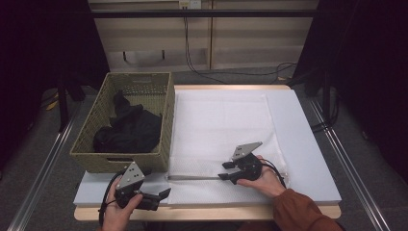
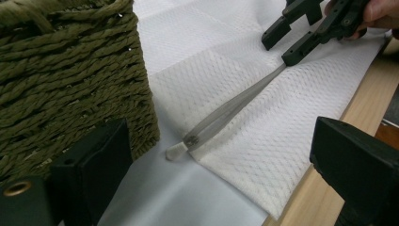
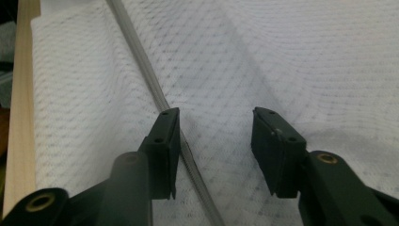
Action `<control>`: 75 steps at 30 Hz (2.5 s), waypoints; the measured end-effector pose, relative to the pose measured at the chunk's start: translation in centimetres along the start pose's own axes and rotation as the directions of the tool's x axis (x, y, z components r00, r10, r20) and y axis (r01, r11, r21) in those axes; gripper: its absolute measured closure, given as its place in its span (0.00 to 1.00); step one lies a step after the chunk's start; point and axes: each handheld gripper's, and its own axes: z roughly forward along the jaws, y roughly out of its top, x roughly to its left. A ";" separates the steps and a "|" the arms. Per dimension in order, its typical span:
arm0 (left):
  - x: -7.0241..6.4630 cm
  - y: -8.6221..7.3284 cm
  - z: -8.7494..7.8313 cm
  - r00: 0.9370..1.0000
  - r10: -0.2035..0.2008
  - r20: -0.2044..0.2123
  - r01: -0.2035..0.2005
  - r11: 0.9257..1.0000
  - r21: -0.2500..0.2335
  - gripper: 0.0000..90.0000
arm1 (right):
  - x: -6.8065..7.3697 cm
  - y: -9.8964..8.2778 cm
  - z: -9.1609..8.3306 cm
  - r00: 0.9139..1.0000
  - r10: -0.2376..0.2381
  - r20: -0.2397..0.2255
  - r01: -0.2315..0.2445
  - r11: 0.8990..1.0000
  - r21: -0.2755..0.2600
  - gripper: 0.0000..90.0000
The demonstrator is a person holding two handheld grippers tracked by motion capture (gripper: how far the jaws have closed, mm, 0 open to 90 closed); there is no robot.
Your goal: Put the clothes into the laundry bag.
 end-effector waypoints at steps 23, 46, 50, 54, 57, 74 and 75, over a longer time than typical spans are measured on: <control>0.1 0.0 0.0 1.000 -0.002 0.011 0.002 1.000 0.009 0.07 | -1.3 1.3 -1.2 0.993 0.085 0.081 -0.081 0.995 -0.057 0.99; 0.3 -0.1 0.1 1.000 -0.004 0.021 0.004 1.000 0.019 0.06 | -3.1 0.7 0.8 0.990 0.032 0.137 -0.030 0.999 -0.013 0.41; 0.3 -0.1 0.1 1.000 -0.005 0.019 0.004 1.000 0.021 0.06 | -3.7 0.8 0.5 0.985 0.067 0.159 -0.067 0.998 -0.008 0.66; 0.3 -0.1 0.2 1.000 -0.002 0.020 0.002 1.000 0.023 0.06 | -4.1 0.9 0.4 0.984 0.068 0.163 -0.067 0.998 -0.010 0.73; 0.3 -0.2 0.2 1.000 -0.003 0.020 0.003 1.000 0.030 0.06 | -4.1 0.9 0.5 0.982 0.061 0.181 -0.060 0.998 -0.011 0.80; 0.2 -0.1 0.1 1.000 -0.002 0.017 0.001 1.000 0.021 0.06 | -4.3 1.4 -0.3 0.980 0.148 0.132 -0.143 0.989 -0.044 1.00; 0.2 -0.1 0.0 1.000 -0.002 0.017 0.002 1.000 0.019 0.06 | -4.2 1.4 -0.5 0.980 0.152 0.131 -0.147 0.988 -0.048 0.99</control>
